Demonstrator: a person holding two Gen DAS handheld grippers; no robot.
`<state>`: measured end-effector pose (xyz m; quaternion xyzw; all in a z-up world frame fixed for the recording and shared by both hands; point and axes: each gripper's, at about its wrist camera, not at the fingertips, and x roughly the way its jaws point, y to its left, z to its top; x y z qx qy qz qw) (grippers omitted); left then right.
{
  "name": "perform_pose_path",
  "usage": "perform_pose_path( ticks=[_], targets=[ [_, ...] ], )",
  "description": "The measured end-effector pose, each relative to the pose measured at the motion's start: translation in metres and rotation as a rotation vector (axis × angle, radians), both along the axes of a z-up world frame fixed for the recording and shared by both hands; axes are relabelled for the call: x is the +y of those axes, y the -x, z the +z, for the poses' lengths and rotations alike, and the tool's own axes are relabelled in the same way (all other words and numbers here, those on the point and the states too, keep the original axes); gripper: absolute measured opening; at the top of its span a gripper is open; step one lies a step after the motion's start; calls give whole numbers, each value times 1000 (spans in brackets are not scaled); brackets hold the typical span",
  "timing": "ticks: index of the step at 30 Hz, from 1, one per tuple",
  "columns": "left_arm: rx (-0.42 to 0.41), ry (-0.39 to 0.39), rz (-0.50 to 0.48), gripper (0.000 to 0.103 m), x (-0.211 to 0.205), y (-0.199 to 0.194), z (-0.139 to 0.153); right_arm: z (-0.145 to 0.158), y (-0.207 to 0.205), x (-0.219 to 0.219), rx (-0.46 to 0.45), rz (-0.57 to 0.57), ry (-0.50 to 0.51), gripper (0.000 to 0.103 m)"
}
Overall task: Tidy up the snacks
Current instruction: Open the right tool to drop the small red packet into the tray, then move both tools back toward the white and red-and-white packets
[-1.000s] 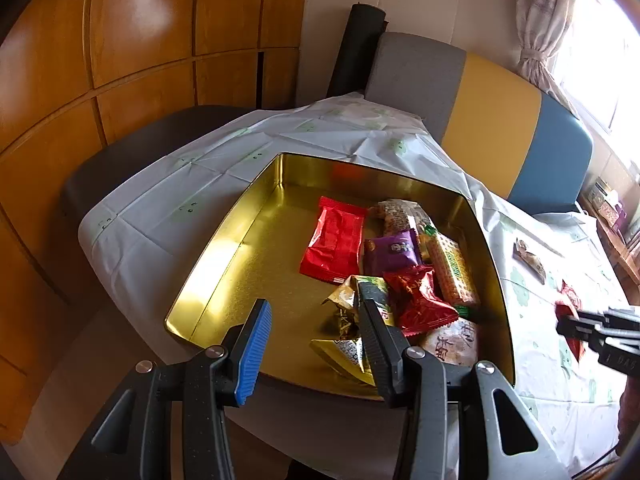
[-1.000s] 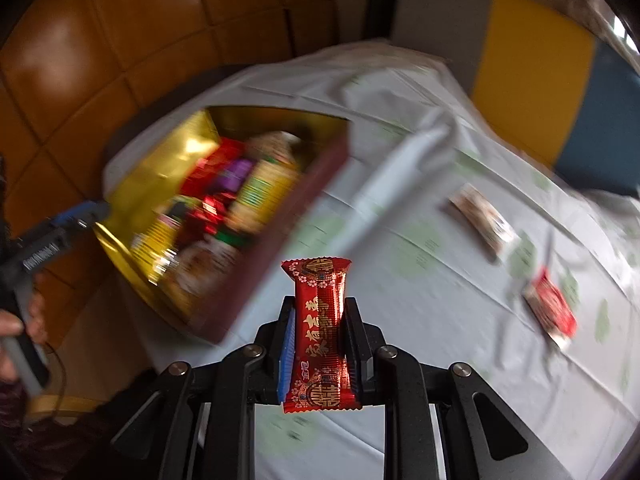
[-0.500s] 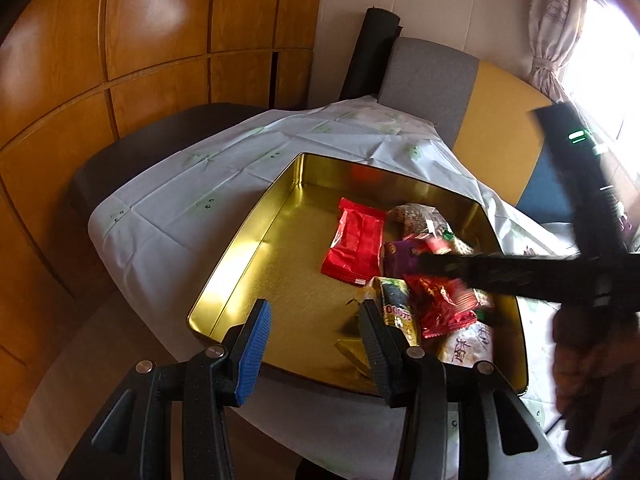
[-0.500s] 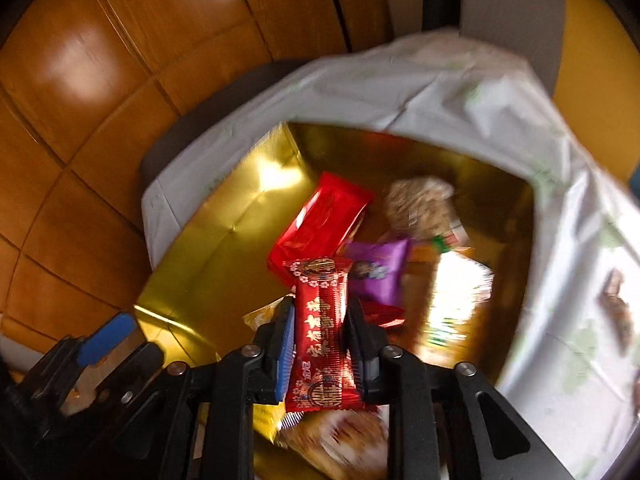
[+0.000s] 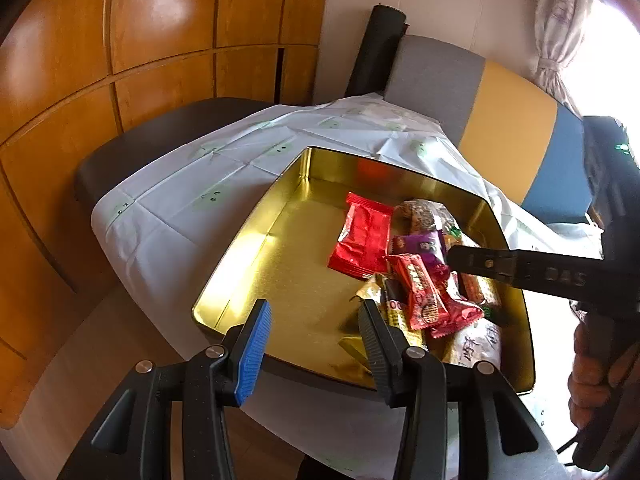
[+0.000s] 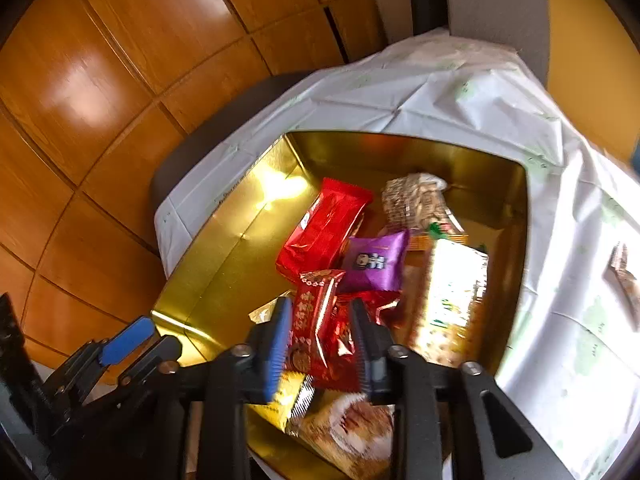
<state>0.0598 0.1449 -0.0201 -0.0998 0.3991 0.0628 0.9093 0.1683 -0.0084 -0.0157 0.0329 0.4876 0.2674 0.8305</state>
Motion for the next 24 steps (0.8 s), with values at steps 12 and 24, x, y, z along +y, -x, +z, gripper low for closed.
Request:
perform_pose_path(
  ticks=[12, 24],
  targets=[
    [-4, -40, -63, 46, -26, 4, 7, 12, 36, -55, -84, -49, 46, 47],
    [-6, -73, -126, 46, -50, 7, 13, 10, 53, -131, -88, -169, 103, 54]
  ],
)
